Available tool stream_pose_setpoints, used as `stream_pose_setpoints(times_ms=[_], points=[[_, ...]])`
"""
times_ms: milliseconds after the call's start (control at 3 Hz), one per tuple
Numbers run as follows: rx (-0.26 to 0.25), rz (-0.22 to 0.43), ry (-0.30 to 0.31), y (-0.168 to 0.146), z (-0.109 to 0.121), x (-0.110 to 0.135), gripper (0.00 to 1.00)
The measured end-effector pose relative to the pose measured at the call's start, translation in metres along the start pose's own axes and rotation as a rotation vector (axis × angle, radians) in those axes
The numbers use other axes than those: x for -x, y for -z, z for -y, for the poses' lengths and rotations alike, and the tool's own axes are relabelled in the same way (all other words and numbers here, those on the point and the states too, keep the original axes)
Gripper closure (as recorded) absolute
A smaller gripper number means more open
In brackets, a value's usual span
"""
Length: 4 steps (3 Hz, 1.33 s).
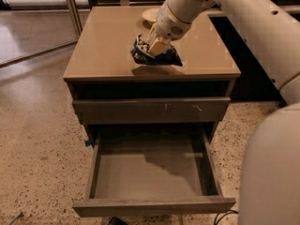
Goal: Place blue chip bag into middle drawer
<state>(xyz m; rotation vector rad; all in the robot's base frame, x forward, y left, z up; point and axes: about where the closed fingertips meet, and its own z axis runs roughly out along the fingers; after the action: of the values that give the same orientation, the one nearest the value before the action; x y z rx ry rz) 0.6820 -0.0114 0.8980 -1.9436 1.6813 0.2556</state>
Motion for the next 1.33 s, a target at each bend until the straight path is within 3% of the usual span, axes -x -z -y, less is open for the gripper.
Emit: stream_pose_setpoints(times_ms=[333,667,1000,1333], points=[[-0.046,0.000,0.015,0.046,-0.048,0.025,1.00],[-0.012,-0.012,-0.030,0.052,-0.109,0.022,1.00],[0.041,-0.039,-0.049,0.036,-0.137,0.008,1.00],[0.042,-0.039,-0.049,0.036,-0.137,0.008,1.00]])
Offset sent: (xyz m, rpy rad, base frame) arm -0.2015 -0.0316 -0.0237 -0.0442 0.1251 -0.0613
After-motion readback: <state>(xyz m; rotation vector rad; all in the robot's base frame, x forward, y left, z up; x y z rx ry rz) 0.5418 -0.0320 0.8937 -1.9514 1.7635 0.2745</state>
